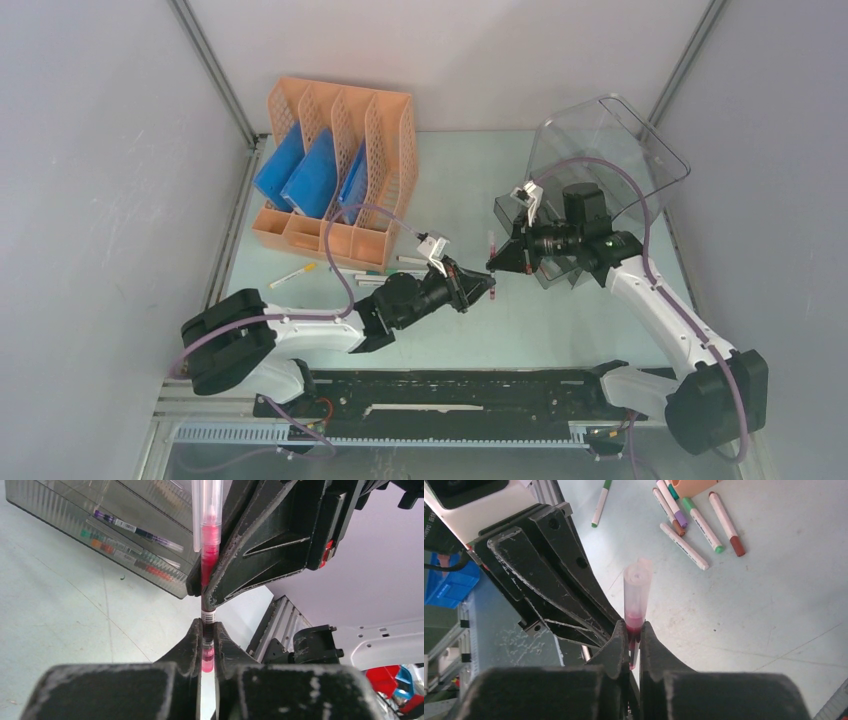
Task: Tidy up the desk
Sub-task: Pick up the stationery from the center of the board, then place the stationery in the drawer.
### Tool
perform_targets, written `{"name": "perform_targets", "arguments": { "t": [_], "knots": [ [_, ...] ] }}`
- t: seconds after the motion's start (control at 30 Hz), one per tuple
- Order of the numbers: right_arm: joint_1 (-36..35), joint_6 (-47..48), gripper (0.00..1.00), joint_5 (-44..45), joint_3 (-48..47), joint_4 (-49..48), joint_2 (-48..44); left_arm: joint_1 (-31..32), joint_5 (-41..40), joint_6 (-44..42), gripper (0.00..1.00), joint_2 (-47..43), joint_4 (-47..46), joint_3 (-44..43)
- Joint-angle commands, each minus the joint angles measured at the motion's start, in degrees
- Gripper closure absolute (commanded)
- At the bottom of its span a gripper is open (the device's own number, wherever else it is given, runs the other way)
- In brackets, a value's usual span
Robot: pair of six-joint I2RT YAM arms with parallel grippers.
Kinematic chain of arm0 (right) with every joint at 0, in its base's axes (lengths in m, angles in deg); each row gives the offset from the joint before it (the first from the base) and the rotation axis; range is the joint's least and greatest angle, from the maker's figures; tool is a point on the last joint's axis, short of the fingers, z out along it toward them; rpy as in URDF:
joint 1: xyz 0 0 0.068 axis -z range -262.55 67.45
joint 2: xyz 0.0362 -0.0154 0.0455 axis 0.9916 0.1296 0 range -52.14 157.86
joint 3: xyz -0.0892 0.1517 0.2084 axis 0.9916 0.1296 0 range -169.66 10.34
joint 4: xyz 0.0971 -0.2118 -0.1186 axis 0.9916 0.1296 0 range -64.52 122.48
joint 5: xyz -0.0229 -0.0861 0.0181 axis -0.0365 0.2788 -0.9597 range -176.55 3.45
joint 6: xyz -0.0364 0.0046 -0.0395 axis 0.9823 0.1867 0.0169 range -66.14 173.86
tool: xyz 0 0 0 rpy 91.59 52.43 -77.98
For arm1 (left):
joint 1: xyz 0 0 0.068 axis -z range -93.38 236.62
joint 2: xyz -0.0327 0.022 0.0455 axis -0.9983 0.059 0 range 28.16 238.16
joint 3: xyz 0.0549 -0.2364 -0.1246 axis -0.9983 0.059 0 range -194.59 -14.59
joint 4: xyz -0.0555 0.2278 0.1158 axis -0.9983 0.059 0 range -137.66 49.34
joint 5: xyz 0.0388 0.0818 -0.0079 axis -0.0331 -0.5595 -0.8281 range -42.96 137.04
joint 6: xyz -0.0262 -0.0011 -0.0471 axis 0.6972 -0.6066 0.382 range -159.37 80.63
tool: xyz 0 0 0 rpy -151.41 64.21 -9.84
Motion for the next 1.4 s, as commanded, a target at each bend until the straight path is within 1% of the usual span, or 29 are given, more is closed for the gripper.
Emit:
{"name": "perform_targets", "arguments": {
  "t": [0.0,0.1,0.17,0.27,0.33,0.4,0.47,0.6,0.7,0.87,0.97,1.07,1.13,1.17,1.2,1.3,1.33,1.37],
  "knots": [
    [-0.6,1.2,1.00,0.4,0.2,-1.1,0.3,0.4,-0.7,0.3,0.81,-0.8,-3.6,-1.9],
    [-0.6,2.5,1.00,1.1,0.1,-0.7,-0.3,0.3,-1.8,0.0,0.63,-2.1,-3.0,-0.8],
    [-0.7,4.9,1.00,1.9,-0.6,1.3,-0.7,0.3,-3.0,-0.8,0.50,-3.7,-1.3,-0.1],
    [-0.7,9.7,1.00,4.1,-2.0,5.0,-1.3,0.3,-3.5,-4.2,0.35,-6.9,2.1,1.0],
    [-0.8,13.5,1.00,8.5,-3.2,7.4,-2.2,0.3,-4.5,-6.4,0.27,-9.4,5.4,1.7],
    [-1.4,17.8,1.00,14.8,-3.4,9.3,-4.0,0.2,-6.9,-7.9,0.20,-12.7,9.8,2.3],
    [-1.3,19.9,1.00,21.6,-3.4,9.6,-5.9,0.1,-10.0,-9.3,0.15,-15.9,14.1,3.1],
    [0.4,22.2,1.00,32.7,-2.9,7.8,-7.8,-0.5,-16.3,-10.7,0.05,-22.7,20.6,6.0],
    [0.4,22.7,1.00,38.6,-2.8,5.6,-8.2,-1.8,-18.5,-11.3,0.01,-27.8,25.1,8.2],
    [-1.5,24.0,1.00,48.3,-2.8,2.2,-5.7,-4.0,-20.6,-11.7,0.00,-34.8,32.4,9.4],
    [-1.9,24.1,1.00,51.4,-2.8,1.7,-3.4,-4.7,-21.3,-11.8,0.00,-37.9,35.7,9.6],
    [-1.6,24.3,0.96,54.5,-2.8,1.3,-1.2,-5.2,-21.3,-12.3,0.00,-39.9,37.6,9.9],
    [-1.2,24.1,0.92,54.7,-2.8,1.6,0.6,-5.4,-21.1,-12.8,0.00,-40.6,38.7,9.7],
    [-1.1,24.1,0.88,54.6,-2.8,1.9,1.3,-5.7,-21.0,-13.0,0.00,-40.8,39.2,9.5],
    [-1.0,24.1,0.80,54.6,-2.8,2.1,2.3,-5.9,-20.7,-13.4,0.00,-40.9,39.7,9.2],
    [-0.8,24.4,0.47,52.5,-2.9,3.0,3.6,-6.6,-19.7,-14.2,0.00,-41.1,41.3,8.3],
    [-0.7,24.6,0.42,50.5,-3.0,3.6,3.4,-6.9,-19.1,-14.2,0.00,-41.3,41.5,8.0],
    [-0.6,24.7,0.38,48.3,-3.3,4.4,3.2,-7.4,-18.4,-14.2,0.00,-41.4,41.7,7.7]
  ]
}}
